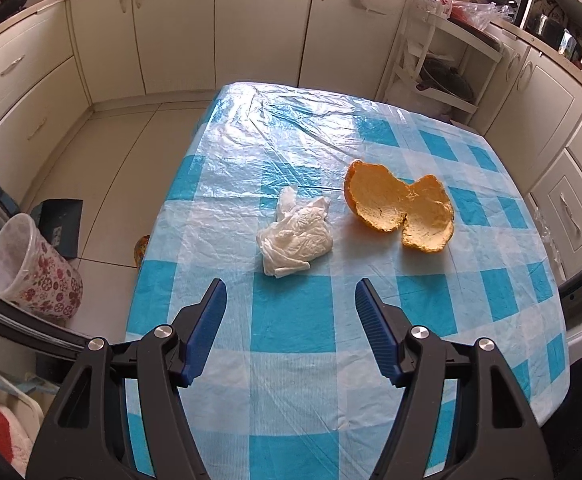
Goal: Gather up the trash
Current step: 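Grasp the orange peel with the right tool while the left tool grasps the white tissue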
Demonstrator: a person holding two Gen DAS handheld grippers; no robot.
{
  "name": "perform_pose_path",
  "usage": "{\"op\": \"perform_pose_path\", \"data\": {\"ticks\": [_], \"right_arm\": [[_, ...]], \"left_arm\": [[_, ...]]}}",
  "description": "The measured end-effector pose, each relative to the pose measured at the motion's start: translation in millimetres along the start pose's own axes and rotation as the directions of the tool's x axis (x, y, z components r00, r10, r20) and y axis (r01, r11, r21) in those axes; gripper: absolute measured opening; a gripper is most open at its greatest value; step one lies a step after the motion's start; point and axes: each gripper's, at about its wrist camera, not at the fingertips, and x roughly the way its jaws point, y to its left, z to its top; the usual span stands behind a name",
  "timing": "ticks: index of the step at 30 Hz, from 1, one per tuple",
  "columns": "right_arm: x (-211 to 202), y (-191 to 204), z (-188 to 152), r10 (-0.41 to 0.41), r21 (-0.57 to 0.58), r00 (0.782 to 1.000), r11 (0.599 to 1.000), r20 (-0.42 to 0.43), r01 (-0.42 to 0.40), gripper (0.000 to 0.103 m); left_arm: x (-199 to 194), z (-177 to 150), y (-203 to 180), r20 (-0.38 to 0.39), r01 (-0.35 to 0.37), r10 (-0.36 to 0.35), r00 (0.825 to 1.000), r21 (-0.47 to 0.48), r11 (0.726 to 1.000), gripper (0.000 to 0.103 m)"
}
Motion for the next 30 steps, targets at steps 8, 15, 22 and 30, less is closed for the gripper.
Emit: {"op": "perform_pose_path", "data": {"ticks": [8, 15, 22, 30], "right_arm": [[70, 111, 47, 0.323, 0.027, 0.946, 0.946, -0.036, -0.322, 0.083], [143, 142, 57, 0.415, 0.229, 0.908, 0.891, -0.059, -0.392, 0.083], [151, 154, 51, 0.43, 0.273, 0.902, 0.873, -0.035, -0.405, 0.083], [152, 173, 52, 0.419, 0.218, 0.905, 0.892, -0.066, -0.397, 0.022]], "left_arm": [[21, 16, -10, 0.009, 0.005, -0.006, 1.0, 0.023, 1.0, 0.064], [38, 25, -15, 0.003, 0.017, -0.017, 1.0, 0.047, 0.999, 0.064], [56, 28, -9, -0.02, 0.049, -0.049, 0.999, 0.013, 0.999, 0.065], [61, 30, -12, -0.02, 0.057, -0.056, 0.998, 0.016, 0.998, 0.065]]}}
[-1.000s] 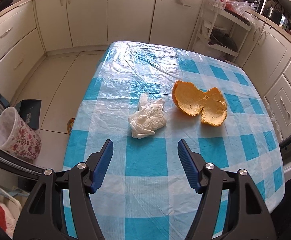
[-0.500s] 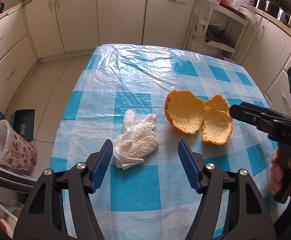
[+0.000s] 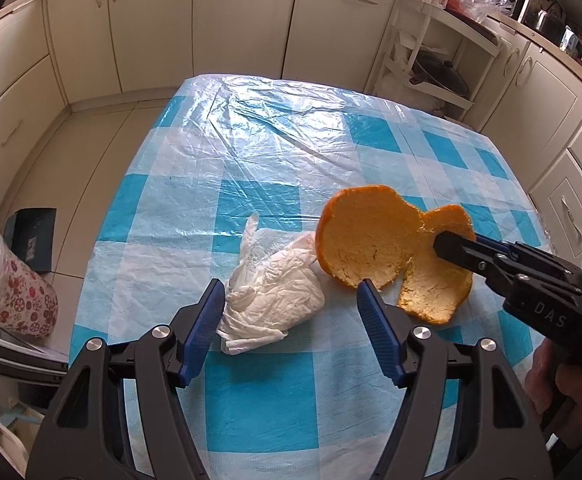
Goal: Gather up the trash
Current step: 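Grasp the orange peel with the right tool while the left tool grasps the white tissue, then carry the orange peel and white tissue over the yellow bin, then open both tools over the yellow bin to drop the peel and tissue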
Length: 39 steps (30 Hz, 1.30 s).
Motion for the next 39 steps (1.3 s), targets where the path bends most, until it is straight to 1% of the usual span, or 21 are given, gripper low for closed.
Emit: {"op": "perform_pose_path", "data": {"ticks": [5, 6, 7, 8, 9, 10, 12, 14, 16, 18, 20, 22, 24, 26, 30, 32, 33, 36, 37, 38, 39], "right_arm": [[-35, -14, -1, -0.024, 0.045, 0.998, 0.999, 0.059, 0.021, 0.02], [-42, -18, -1, -0.026, 0.056, 0.997, 0.998, 0.066, 0.022, 0.02], [-51, -21, -2, -0.031, 0.066, 0.996, 0.997, 0.078, 0.026, 0.02], [-60, -25, -2, -0.039, 0.075, 0.995, 0.997, 0.088, 0.032, 0.02], [-70, -28, -2, -0.041, 0.082, 0.994, 0.996, 0.098, 0.033, 0.02], [-78, -30, -3, -0.043, 0.089, 0.993, 0.995, 0.107, 0.034, 0.02], [-97, -35, -5, -0.052, 0.103, 0.991, 0.994, 0.125, 0.039, 0.02], [-117, -38, -8, -0.062, 0.111, 0.988, 0.993, 0.142, 0.046, 0.02], [-138, -42, -12, -0.076, 0.116, 0.984, 0.992, 0.163, 0.058, 0.02], [-158, -44, -18, -0.098, 0.115, 0.979, 0.99, 0.181, 0.078, 0.02], [-181, -51, -25, -0.138, 0.112, 0.972, 0.987, 0.191, 0.118, 0.02], [-203, -60, -32, -0.19, 0.109, 0.962, 0.979, 0.194, 0.172, 0.02], [-227, -73, -40, -0.262, 0.099, 0.946, 0.964, 0.191, 0.247, 0.02], [-249, -88, -49, -0.336, 0.09, 0.925, 0.941, 0.176, 0.325, 0.02], [-271, -127, -71, -0.456, 0.098, 0.882, 0.889, 0.117, 0.447, 0.02], [-271, -149, -84, -0.497, 0.106, 0.865, 0.866, 0.073, 0.489, 0.02], [-270, -159, -91, -0.508, 0.115, 0.859, 0.858, 0.055, 0.5, 0.02], [-258, -195, -111, -0.501, 0.159, 0.865, 0.853, -0.013, 0.496, 0.02], [-251, -206, -117, -0.491, 0.176, 0.87, 0.854, -0.036, 0.49, 0.02], [-244, -218, -122, -0.473, 0.196, 0.879, 0.858, -0.062, 0.475, 0.021], [-239, -229, -127, -0.458, 0.221, 0.885, 0.858, -0.081, 0.464, 0.024]], "left_arm": [[5, -3, -10, 0.002, -0.059, 0.059, 0.998, 0.058, 0.997, 0.065], [4, -4, -11, 0.003, -0.073, 0.073, 0.997, 0.07, 0.995, 0.062], [4, -5, -12, 0.006, -0.096, 0.096, 0.995, 0.078, 0.992, 0.05], [3, -6, -12, 0.007, -0.115, 0.114, 0.993, 0.085, 0.99, 0.044], [1, -7, -11, 0.004, -0.114, 0.114, 0.993, 0.086, 0.99, 0.031], [-2, -6, -8, -0.005, -0.1, 0.101, 0.995, 0.074, 0.992, 0.02], [-7, -7, -2, -0.022, -0.06, 0.061, 0.998, 0.041, 0.997, 0.016], [-16, -9, 0, -0.026, -0.027, 0.028, 0.999, 0.015, 1.0, 0.015], [-28, -12, -3, -0.025, 0.031, -0.031, 0.999, -0.007, 0.999, 0.015], [-45, -15, -18, -0.015, 0.093, -0.093, 0.996, 0.002, 0.996, 0.015], [-61, -16, -42, -0.009, 0.16, -0.16, 0.987, 0.031, 0.987, 0.015], [-75, -15, -74, -0.006, 0.223, -0.223, 0.975, 0.079, 0.972, 0.015], [-85, -14, -114, -0.013, 0.292, -0.293, 0.956, 0.131, 0.947, 0.015], [-88, -14, -155, -0.033, 0.354, -0.353, 0.935, 0.176, 0.919, 0.015], [-78, -18, -240, -0.105, 0.444, -0.431, 0.896, 0.252, 0.86, 0.015], [-63, -22, -282, -0.155, 0.479, -0.453, 0.878, 0.274, 0.834, 0.015], [-53, -23, -302, -0.187, 0.499, -0.463, 0.866, 0.275, 0.822, 0.015], [-22, -28, -352, -0.27, 0.535, -0.47, 0.841, 0.275, 0.799, 0.016], [-10, -30, -368, -0.291, 0.527, -0.452, 0.843, 0.278, 0.803, 0.019], [3, -31, -380, -0.318, 0.522, -0.435, 0.842, 0.276, 0.807, 0.024], [14, -33, -388, -0.35, 0.526, -0.427, 0.834, 0.268, 0.807, 0.04]]}}
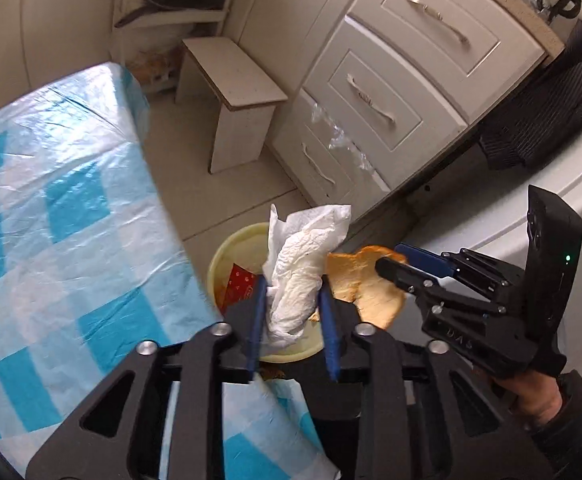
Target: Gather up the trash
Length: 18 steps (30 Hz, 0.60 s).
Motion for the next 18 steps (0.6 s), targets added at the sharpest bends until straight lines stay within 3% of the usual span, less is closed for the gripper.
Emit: {"op": "perform_pose_path", "data": {"ticks": [1, 2, 6, 10, 13, 18], "right_arm": [[10, -8, -2, 0.006, 0.035, 1.0, 0.999, -0.015, -0.006, 0.03], [16, -16, -5, 0.011, 0.07, 1.0, 0.997, -0.023, -0.009, 0.046], [12, -32, -10, 0.032, 0.159, 0.999, 0.987, 0.012, -0.033, 0.054], [-19, -35, -11, 0.047, 0.219, 0.995, 0.973, 0.088, -0.065, 0.062], [-56, -29, -9, 0.055, 0.263, 0.983, 0.959, 0.174, -0.101, 0.072], [-125, 28, -14, 0.063, 0.228, 0.934, 0.962, 0.351, -0.15, 0.093]], "left_arm": [[14, 5, -1, -0.031, -0.006, 0.005, 1.0, -0.014, 1.0, 0.055], [22, 7, 0, -0.043, -0.021, 0.02, 0.999, -0.024, 0.999, 0.059], [18, 5, -6, -0.02, -0.048, 0.048, 0.999, -0.008, 0.999, 0.064], [-24, -13, -11, 0.084, -0.182, 0.179, 0.98, 0.038, 0.983, 0.072], [-70, -34, -8, 0.171, -0.316, 0.306, 0.937, 0.038, 0.948, 0.081], [-147, -87, 14, 0.24, -0.492, 0.484, 0.842, -0.028, 0.87, 0.086]]}}
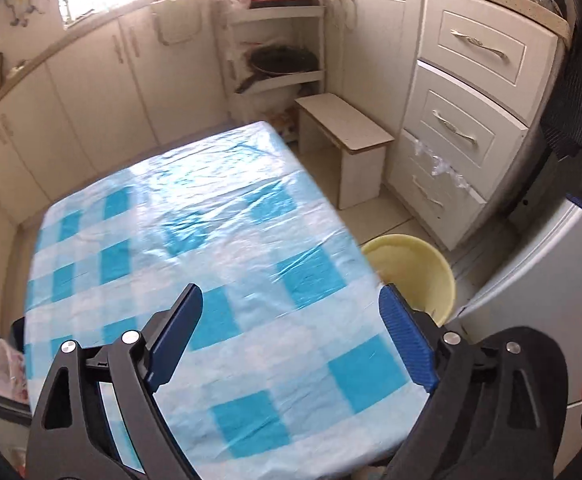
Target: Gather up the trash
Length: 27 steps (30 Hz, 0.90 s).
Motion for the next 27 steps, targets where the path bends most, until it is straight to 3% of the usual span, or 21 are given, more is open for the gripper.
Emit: {"op": "perform_pose_path", "data": {"ticks": [5, 11, 21, 27], "right_arm": [[-31, 70, -32, 0.065, -0.069, 0.996, 0.996, 0.053, -0.062, 0.096], [-58, 135, -74, 0.078, -0.163, 0.996, 0.984, 0.049, -0.069, 0.096], [-103, 180, -136, 0.125, -0.196, 0.991, 0.974, 0.039, -0.115, 0.096], [-114, 195, -148, 0.118, -0.241, 0.991, 0.966, 0.067, -0.098, 0.096]], "left_arm": [[-58, -39, 66, 0.016, -0.134, 0.137, 0.991, -0.126, 0.983, 0.089], [-117, -85, 110, 0.062, -0.187, 0.207, 0.976, -0.24, 0.953, 0.092], [-172, -147, 115, 0.103, -0.223, 0.265, 0.959, -0.307, 0.925, 0.094], [-182, -165, 113, 0.098, -0.23, 0.273, 0.957, -0.315, 0.921, 0.094]]}}
